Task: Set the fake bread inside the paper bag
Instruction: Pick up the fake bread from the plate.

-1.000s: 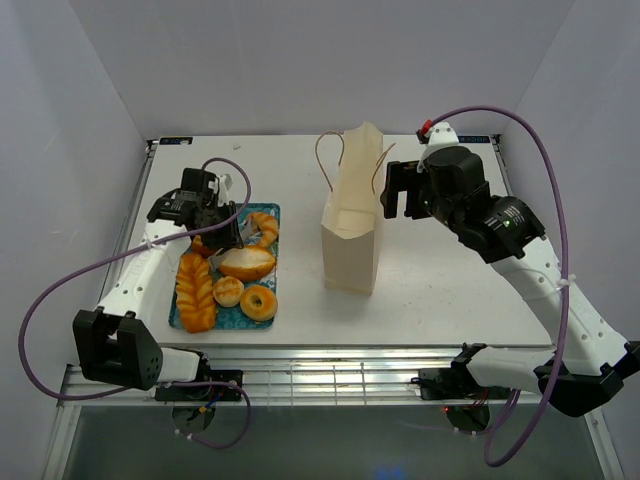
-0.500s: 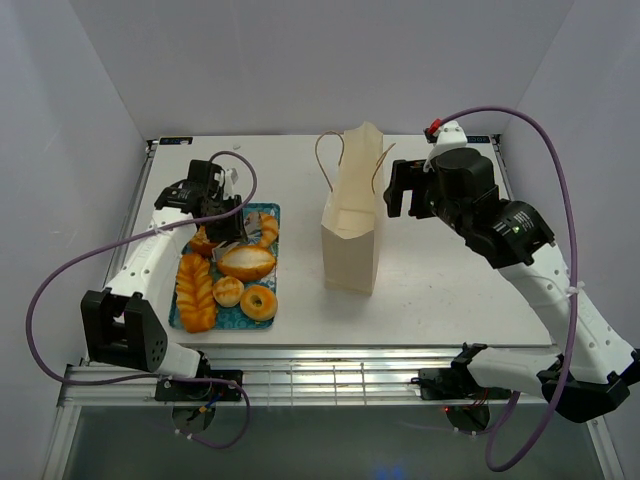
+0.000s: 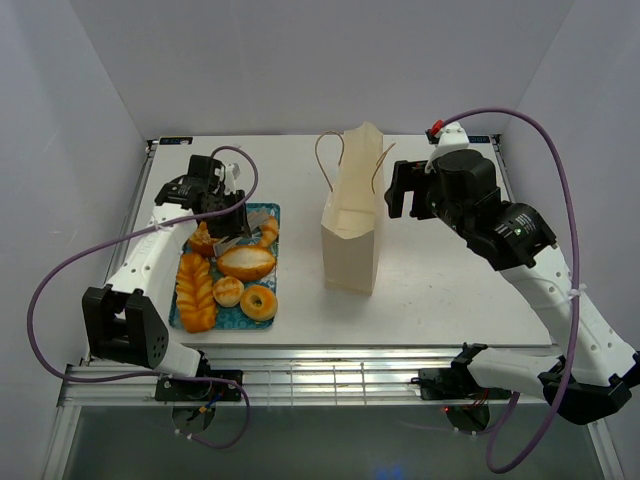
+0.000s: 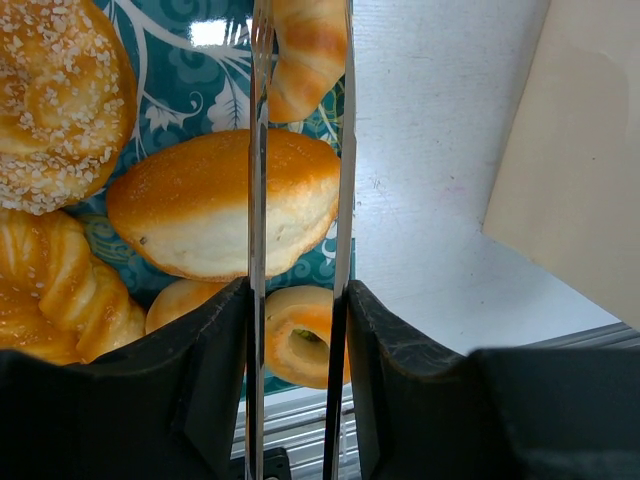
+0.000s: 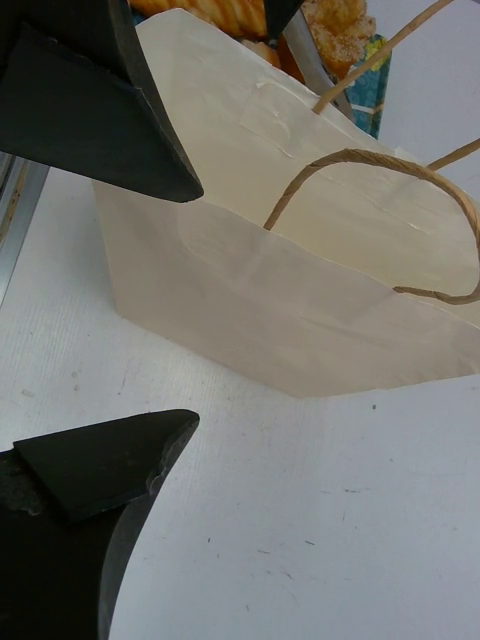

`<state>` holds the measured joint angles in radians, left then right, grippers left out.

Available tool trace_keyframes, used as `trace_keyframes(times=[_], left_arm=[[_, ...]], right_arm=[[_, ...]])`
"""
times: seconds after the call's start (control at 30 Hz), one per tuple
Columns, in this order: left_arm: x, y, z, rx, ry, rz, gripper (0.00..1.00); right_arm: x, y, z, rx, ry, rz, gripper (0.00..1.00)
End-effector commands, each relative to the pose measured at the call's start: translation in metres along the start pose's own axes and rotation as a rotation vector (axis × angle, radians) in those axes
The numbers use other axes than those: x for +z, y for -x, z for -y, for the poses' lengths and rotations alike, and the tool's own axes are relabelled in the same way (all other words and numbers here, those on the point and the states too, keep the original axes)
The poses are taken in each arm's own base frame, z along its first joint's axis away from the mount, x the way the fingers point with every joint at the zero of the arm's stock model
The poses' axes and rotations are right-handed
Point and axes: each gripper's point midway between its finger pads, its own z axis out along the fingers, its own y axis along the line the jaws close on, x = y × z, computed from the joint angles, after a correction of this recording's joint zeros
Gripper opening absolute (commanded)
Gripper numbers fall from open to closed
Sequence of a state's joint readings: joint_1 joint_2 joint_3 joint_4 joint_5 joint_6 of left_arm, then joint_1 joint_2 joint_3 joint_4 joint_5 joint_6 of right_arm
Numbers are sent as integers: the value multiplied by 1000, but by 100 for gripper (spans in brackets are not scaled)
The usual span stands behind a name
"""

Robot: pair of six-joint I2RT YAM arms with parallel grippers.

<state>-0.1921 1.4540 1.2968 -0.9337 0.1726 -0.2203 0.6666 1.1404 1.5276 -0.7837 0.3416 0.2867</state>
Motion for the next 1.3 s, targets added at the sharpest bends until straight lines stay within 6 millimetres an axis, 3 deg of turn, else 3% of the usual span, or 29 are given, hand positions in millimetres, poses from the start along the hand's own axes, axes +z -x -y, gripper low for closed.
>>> trace_keyframes(times=[0.0, 0.63, 0.9, 1.27], left_arm=[[-6, 17, 11, 29, -42, 47, 52], [16, -3, 12, 23, -61, -28, 53], [7, -4, 3, 26, 0, 6, 53], [-7, -2, 8, 32, 20, 44, 52]], right_arm=[[-4, 12, 3, 19, -8, 52, 90], [-7, 9, 5, 27, -10, 61, 90], [-5, 7, 2, 36, 4, 58, 90], [-7, 5, 0, 45, 21, 57, 90]])
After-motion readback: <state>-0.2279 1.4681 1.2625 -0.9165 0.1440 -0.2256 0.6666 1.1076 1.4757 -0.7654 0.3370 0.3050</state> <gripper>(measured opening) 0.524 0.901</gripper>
